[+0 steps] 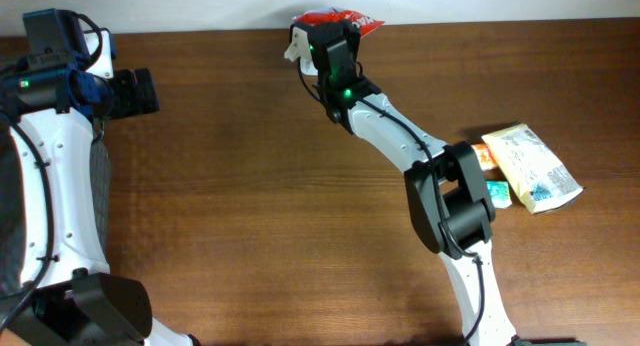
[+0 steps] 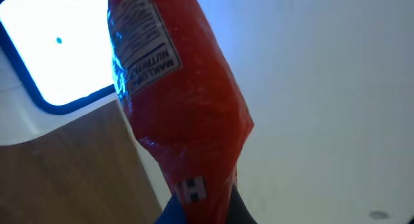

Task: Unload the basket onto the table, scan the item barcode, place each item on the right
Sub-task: 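Lift the red bag and hold it over the scanner window, then carry the red bag right and drop it onto the white bag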

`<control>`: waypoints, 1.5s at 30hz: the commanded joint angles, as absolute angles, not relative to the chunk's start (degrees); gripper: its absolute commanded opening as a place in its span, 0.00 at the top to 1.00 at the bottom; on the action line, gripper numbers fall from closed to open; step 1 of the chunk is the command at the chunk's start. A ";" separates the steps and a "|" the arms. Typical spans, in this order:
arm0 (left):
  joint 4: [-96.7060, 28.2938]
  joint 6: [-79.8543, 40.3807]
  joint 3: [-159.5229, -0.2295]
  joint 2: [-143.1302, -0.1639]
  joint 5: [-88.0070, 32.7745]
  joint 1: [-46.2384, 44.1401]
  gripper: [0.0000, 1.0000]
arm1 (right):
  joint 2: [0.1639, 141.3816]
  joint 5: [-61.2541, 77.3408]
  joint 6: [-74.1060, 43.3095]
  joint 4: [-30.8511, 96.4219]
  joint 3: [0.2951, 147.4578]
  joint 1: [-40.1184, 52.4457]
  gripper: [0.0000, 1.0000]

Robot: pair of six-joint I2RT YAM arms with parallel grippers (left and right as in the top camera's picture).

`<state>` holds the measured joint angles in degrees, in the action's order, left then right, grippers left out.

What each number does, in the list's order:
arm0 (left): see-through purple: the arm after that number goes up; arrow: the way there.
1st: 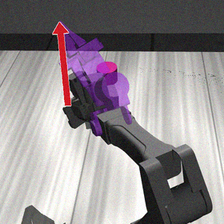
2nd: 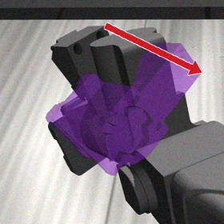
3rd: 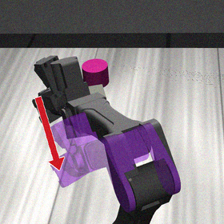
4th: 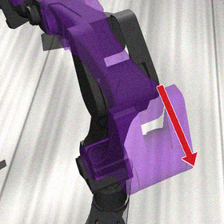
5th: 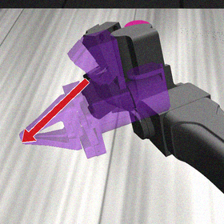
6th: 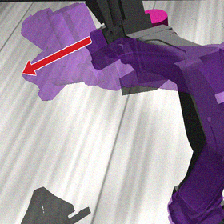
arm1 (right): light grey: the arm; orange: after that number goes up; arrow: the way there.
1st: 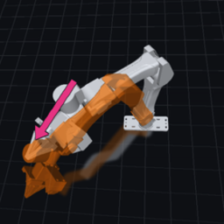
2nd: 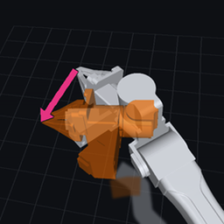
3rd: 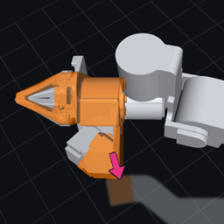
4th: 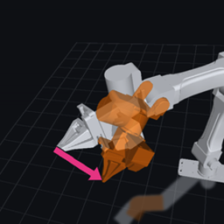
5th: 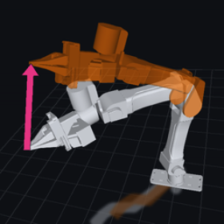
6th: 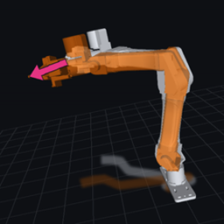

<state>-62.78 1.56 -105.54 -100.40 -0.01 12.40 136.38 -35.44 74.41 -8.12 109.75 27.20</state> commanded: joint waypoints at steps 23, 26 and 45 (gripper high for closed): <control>-62.72 2.44 -105.65 -100.49 -0.25 12.53 0.01 | 123.15 -35.16 68.93 -3.99 110.56 28.53 0.96; -62.72 2.44 -105.65 -100.49 -0.25 12.53 0.01 | 111.44 -27.14 54.48 16.73 110.59 28.45 0.96; -62.72 2.44 -105.65 -100.49 -0.25 12.53 0.01 | 102.48 9.89 -3.75 71.37 90.56 -15.68 0.96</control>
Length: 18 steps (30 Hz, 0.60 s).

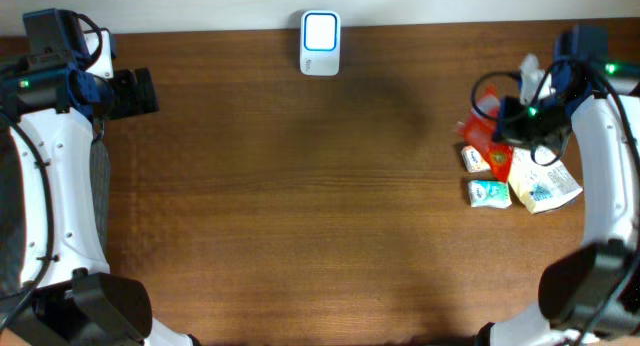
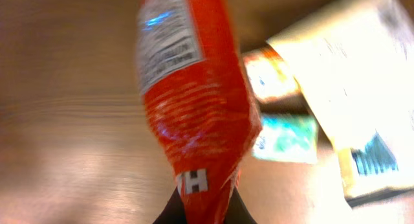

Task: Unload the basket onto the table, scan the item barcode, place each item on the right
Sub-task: 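Carry the red bag right and drop it onto the white bag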

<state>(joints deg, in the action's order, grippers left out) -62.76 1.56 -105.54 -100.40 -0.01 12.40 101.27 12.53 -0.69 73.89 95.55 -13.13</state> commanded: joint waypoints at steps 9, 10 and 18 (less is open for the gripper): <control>-62.70 2.44 -105.65 -100.49 -0.25 12.53 0.01 | 100.55 11.99 -3.92 77.62 100.71 -17.85 0.28; -62.72 2.44 -105.65 -100.49 -0.25 12.53 0.01 | 99.70 13.17 -3.25 80.58 105.58 -17.47 0.17; -62.72 2.44 -105.65 -100.49 -0.25 12.53 0.01 | 85.14 19.51 1.45 95.77 128.49 0.51 0.01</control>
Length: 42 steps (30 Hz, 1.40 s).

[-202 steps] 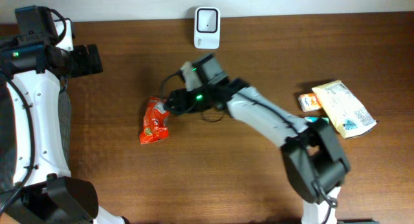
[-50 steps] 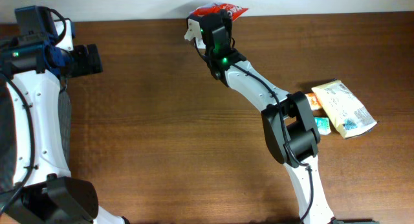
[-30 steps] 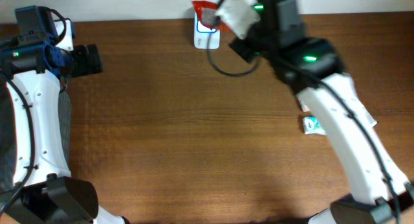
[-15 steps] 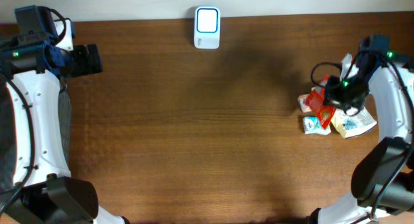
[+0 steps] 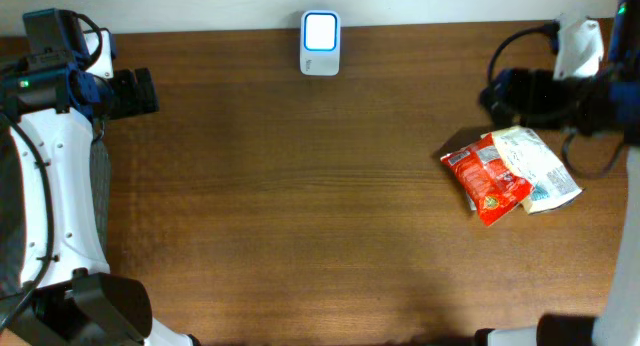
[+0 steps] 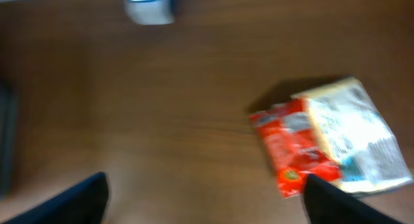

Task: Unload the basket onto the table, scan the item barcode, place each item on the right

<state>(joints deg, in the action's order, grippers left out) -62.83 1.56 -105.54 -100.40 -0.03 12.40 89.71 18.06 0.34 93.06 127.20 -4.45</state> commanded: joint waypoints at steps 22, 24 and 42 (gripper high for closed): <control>-62.72 2.44 -105.65 -100.49 -0.25 12.53 0.01 | 43.48 13.23 16.29 39.27 64.18 -0.56 0.01; -62.72 2.44 -105.65 -100.49 -0.25 12.53 0.01 | 34.39 13.02 16.32 28.58 49.65 -0.56 0.01; -62.72 2.44 -105.65 -100.49 -0.25 12.53 0.01 | 0.19 13.30 15.84 3.31 0.32 1.61 0.01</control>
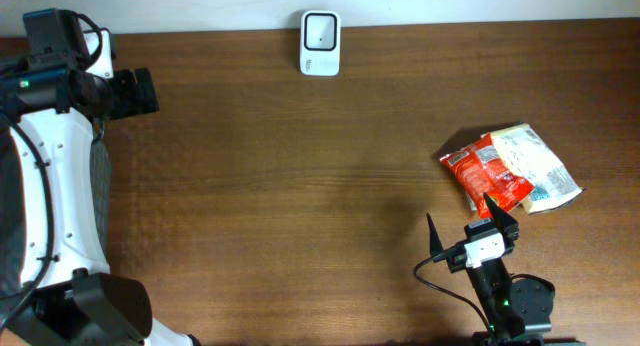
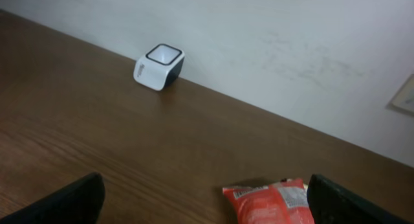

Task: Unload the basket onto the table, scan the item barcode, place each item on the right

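Observation:
The red snack packet (image 1: pixel 487 178) lies flat on the table at the right, partly over a pale packet (image 1: pixel 537 166). It also shows low in the right wrist view (image 2: pixel 272 201), label side up. The white barcode scanner (image 1: pixel 320 29) stands at the table's back edge, and the wrist view shows the scanner (image 2: pixel 160 66) against the wall. My right gripper (image 1: pixel 468 229) is open and empty near the front edge, just in front of the red packet; its gripper (image 2: pixel 210 208) frames the packet with wide-spread jaws. My left gripper (image 1: pixel 133 93) rests at the far left.
The brown wooden table (image 1: pixel 260 206) ends at a pale wall (image 2: pixel 272 43) behind the scanner. The left arm (image 1: pixel 50 166) runs along the table's left side. A cable (image 1: pixel 445 281) trails from the right arm near the front edge.
My right arm has moved from the back right corner to the front edge and now sits low, facing the scanner. The scanner's screen, bright then, is dim now. The red packet has not moved.
My right gripper held the red packet up against the lit scanner. Then it held the packet over the pile of packets at the right. Then the packet lay on that pile with the gripper open and away. Now the arm is drawn back at the front edge.

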`<control>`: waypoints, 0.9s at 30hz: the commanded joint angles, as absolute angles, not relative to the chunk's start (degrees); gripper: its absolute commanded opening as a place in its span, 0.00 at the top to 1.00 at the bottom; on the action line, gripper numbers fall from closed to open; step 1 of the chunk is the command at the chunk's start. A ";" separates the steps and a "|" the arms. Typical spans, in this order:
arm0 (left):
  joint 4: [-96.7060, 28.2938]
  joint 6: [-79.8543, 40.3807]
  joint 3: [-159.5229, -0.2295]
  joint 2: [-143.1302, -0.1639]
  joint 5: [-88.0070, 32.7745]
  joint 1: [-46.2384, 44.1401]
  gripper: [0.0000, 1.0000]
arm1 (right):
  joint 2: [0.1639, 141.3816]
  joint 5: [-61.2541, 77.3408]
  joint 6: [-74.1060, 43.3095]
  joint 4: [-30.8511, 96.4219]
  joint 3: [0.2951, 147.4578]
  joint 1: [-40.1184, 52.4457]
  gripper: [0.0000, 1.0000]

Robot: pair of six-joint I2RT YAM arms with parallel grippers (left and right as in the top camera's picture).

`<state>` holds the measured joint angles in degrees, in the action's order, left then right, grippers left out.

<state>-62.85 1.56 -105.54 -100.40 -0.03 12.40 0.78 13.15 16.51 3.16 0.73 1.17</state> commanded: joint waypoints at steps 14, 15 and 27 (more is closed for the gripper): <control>-62.72 2.44 -105.65 -100.49 -0.25 12.53 0.01 | 0.19 13.28 15.84 3.27 0.32 1.58 0.01; -62.72 2.44 -105.65 -100.49 -0.25 12.53 0.01 | 0.19 13.28 15.86 3.27 0.32 1.58 0.01; -53.36 2.46 -90.70 -81.23 -0.30 9.15 0.01 | 0.19 13.28 15.84 3.27 0.32 1.58 0.01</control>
